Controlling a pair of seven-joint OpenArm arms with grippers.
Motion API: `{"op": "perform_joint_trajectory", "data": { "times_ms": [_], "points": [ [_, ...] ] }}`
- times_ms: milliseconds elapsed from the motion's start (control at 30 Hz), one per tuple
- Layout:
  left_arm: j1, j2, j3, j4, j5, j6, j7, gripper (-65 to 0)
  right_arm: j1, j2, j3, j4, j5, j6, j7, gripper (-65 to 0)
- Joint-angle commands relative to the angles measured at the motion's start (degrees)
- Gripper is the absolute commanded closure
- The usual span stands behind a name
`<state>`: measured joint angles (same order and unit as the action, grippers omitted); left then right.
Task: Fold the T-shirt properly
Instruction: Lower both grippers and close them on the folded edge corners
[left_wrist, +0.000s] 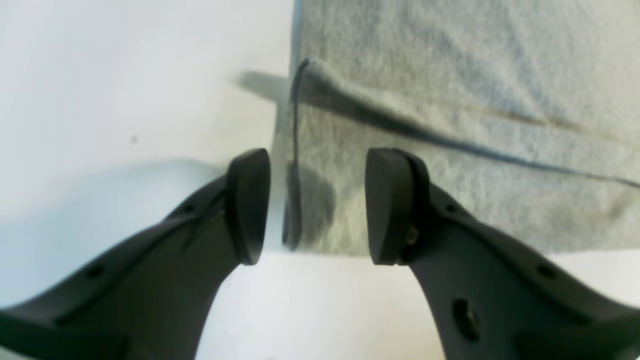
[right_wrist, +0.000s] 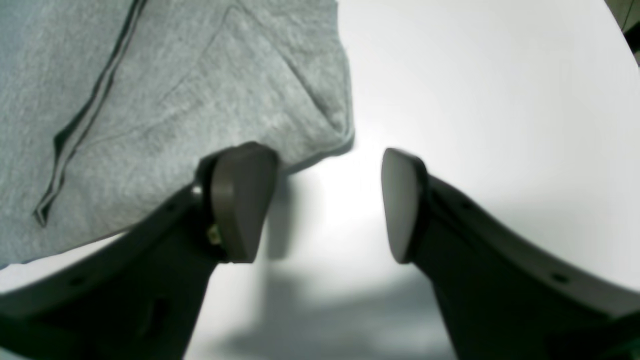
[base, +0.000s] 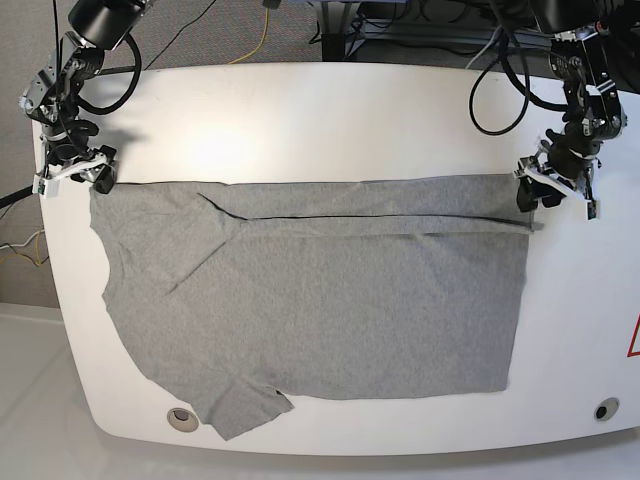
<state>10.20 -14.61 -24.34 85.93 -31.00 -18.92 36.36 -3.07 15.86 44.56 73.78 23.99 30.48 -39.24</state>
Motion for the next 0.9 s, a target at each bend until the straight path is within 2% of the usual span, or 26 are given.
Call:
{"op": "perform_joint_trajectory", "data": {
  "times_ms": [0,33,100,167,300,567,767,867],
  "points": [
    [-0.89,-0.73,-0.22,0.48,-0.55,-0.35,-1.48,-27.5,0.64,1.17,0.19,0.62,0.24,0.13,0.72,-32.4],
    [-0.95,-0.74,-0.28,0.41,-0.56,-0.39,-1.5,-27.6,0.6,1.17,0.12,0.53,0.22,0.14,0.71,-31.5],
    [-0.54,-0.71,-0.41,0.82,-0.57,-0.99,-1.18,-27.3,0.75,1.08,-0.09,0.2,0.17,0.03,0.57,-24.2],
    [-0.43,-0.67,-0.47,0.88,-0.61,-1.13,-1.15,-27.4,0.68,1.08,-0.1,0.02,0.21,0.0,0.54,-20.3],
    [-0.48,-0.73,-0.55,0.65,-0.76,-1.27,-1.11,-27.7,0.7,1.17,-0.07,-0.6,0.17,0.09,0.69,-16.6],
    [-1.26,-0.58,-0.39,-1.46,-1.36,-2.7,0.31,-28.3,1.11,1.03,0.25,-0.31,-0.03,-0.12,0.29,-22.5],
    [-1.35,-0.52,-0.43,-2.84,-2.08,-3.0,0.83,-28.2,1.39,1.03,0.5,-0.91,-0.13,-0.14,-0.22,-30.4],
    [-1.68,-0.63,-0.28,-3.38,-1.31,-1.9,1.43,-28.4,1.55,1.1,0.3,-0.81,-0.05,-0.13,0.25,-36.5]
  ]
}}
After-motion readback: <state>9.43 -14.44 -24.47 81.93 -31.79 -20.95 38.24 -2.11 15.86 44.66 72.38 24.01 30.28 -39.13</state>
